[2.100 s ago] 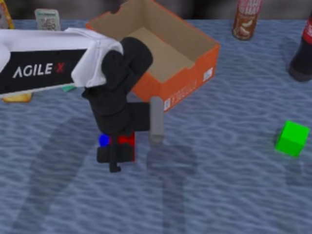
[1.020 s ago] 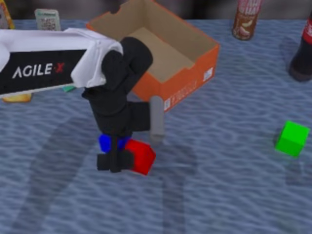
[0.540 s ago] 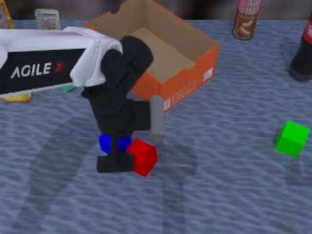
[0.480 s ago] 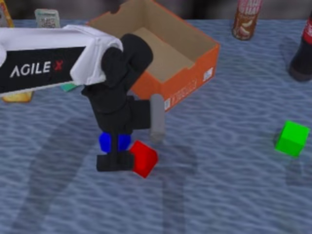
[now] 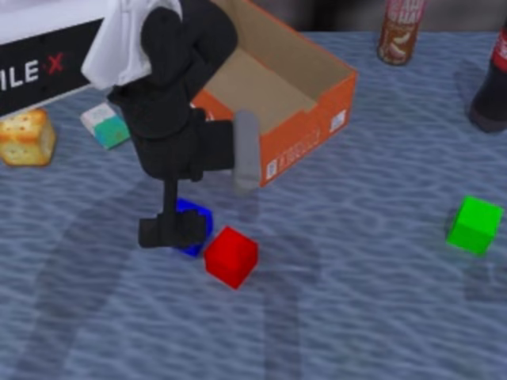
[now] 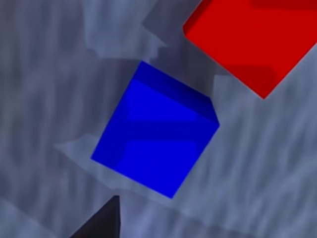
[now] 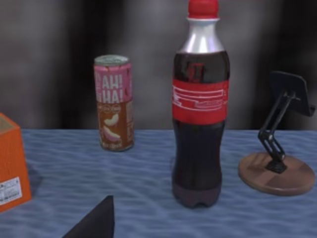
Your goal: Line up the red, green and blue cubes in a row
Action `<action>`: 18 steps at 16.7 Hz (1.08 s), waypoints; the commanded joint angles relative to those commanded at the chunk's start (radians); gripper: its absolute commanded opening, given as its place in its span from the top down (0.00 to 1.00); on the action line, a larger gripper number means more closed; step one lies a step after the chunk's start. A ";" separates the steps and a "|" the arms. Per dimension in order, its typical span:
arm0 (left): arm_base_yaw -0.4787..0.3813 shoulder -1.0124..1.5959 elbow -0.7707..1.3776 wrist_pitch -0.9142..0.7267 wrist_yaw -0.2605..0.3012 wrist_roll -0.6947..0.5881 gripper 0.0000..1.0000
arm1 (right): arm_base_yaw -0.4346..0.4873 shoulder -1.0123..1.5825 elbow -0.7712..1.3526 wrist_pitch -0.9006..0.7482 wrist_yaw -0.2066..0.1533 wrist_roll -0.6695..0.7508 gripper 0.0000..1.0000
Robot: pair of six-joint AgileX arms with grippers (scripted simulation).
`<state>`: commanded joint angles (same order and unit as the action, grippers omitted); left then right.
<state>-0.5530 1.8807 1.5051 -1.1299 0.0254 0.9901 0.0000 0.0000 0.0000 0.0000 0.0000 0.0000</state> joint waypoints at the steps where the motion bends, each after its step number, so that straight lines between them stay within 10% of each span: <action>1: 0.000 0.000 0.000 0.000 0.000 0.000 0.00 | 0.000 0.000 0.000 0.000 0.000 0.000 0.00; 9: 0.067 -0.153 -0.146 0.098 -0.008 -0.069 0.00 | 0.014 0.157 0.149 -0.107 0.002 -0.094 0.00; 18: 0.361 -0.987 -0.822 0.543 -0.031 -0.462 0.00 | 0.086 1.019 0.753 -0.572 -0.001 -0.487 0.00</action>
<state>-0.1918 0.8939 0.6830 -0.5866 -0.0059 0.5280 0.0864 1.0187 0.7532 -0.5722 -0.0008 -0.4872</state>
